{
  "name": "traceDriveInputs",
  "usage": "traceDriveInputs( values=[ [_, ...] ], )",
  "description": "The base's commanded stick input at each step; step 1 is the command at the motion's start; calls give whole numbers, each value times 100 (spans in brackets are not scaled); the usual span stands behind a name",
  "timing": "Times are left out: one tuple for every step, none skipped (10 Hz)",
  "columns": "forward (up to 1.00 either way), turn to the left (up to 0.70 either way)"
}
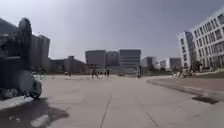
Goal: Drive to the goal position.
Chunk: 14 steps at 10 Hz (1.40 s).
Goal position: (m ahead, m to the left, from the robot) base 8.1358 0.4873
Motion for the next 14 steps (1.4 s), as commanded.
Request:
traceDriveInputs(
  values=[
    [85, 0],
    [85, 0],
    [85, 0],
    [85, 0],
    [85, 0],
    [85, 0],
    [85, 0],
    [85, 0],
    [85, 0],
    [85, 0],
    [85, 0],
    [85, 0],
    [85, 0],
    [85, 0]
  ],
)
